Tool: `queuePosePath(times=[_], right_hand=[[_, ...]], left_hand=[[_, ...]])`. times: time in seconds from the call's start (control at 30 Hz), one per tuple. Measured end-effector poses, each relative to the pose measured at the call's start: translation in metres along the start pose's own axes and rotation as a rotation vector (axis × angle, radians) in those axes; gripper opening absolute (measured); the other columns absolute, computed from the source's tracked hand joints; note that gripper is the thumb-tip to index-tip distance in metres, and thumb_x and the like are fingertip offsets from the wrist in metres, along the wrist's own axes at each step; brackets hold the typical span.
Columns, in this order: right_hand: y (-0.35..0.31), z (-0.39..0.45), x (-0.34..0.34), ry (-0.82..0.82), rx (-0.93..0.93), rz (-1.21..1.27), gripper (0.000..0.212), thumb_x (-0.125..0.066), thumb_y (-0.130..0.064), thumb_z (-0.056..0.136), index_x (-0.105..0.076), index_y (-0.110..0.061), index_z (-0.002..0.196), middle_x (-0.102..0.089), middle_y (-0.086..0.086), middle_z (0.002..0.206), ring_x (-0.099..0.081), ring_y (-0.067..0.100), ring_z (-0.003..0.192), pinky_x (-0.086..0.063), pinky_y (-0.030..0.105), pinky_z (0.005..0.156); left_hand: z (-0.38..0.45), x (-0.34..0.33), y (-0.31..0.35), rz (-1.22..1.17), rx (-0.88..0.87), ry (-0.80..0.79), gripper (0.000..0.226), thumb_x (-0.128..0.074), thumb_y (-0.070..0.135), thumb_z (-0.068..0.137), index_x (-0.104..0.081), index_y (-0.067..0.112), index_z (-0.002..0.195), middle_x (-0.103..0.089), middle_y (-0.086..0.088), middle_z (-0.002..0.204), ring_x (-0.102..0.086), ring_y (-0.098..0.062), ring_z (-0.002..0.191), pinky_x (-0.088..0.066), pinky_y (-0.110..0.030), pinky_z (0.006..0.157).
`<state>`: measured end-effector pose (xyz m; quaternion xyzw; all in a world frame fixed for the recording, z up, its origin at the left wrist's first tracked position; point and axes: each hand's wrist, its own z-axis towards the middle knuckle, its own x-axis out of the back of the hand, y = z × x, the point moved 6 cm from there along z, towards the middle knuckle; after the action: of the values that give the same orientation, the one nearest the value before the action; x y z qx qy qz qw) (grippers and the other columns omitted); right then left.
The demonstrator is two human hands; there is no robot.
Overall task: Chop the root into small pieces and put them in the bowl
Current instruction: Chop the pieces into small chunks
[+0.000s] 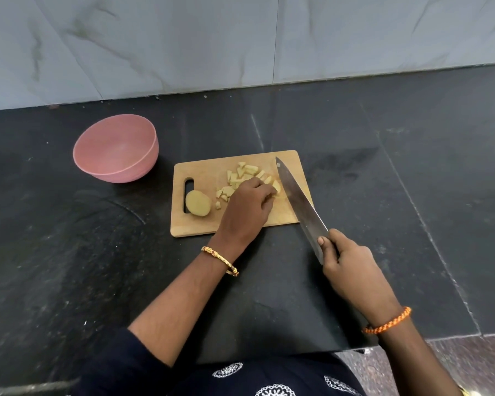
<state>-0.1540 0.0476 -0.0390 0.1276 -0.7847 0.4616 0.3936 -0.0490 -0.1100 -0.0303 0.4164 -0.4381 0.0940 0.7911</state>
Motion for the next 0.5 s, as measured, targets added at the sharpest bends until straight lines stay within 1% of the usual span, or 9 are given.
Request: queuePosePath(times=[0.17,0.23,0.37,0.5], right_hand=[[0.003,0.0,0.001,0.033,-0.011,0.031,0.028,-0.039,-0.03,0.099,-0.045,-0.009,0.081,-0.051,0.007,0.061,-0.048,0.023,0.055,-0.039,0.034,0.054],[0.004,0.001,0.001,0.045,-0.016,0.037,0.03,-0.039,-0.03,0.099,-0.045,-0.008,0.08,-0.051,0.006,0.061,-0.048,0.024,0.057,-0.039,0.034,0.055],[-0.002,0.009,0.001,0.06,0.007,0.048,0.029,-0.038,-0.031,0.099,-0.048,-0.009,0.082,-0.056,0.008,0.067,-0.056,0.03,0.068,-0.046,0.039,0.062],[-0.007,0.019,0.002,0.084,0.002,0.078,0.031,-0.037,-0.033,0.099,-0.048,-0.01,0.081,-0.059,0.011,0.073,-0.058,0.032,0.071,-0.049,0.041,0.066]], left_hand=[[-0.001,0.0,-0.003,0.021,0.004,0.015,0.018,-0.059,0.013,0.088,-0.07,0.008,0.101,-0.064,-0.006,0.095,-0.054,-0.019,0.095,-0.041,-0.022,0.081],[-0.002,-0.001,-0.002,0.018,0.001,0.017,0.017,-0.058,0.014,0.089,-0.069,0.008,0.1,-0.064,-0.005,0.097,-0.053,-0.019,0.096,-0.041,-0.023,0.082],[-0.001,-0.006,0.005,0.037,-0.001,0.003,0.016,-0.058,0.014,0.088,-0.068,0.007,0.098,-0.067,-0.007,0.094,-0.054,-0.022,0.093,-0.043,-0.029,0.082],[0.001,-0.007,0.01,0.011,0.012,0.014,0.013,-0.065,0.013,0.083,-0.07,0.007,0.093,-0.07,-0.007,0.092,-0.055,-0.024,0.091,-0.04,-0.028,0.08]])
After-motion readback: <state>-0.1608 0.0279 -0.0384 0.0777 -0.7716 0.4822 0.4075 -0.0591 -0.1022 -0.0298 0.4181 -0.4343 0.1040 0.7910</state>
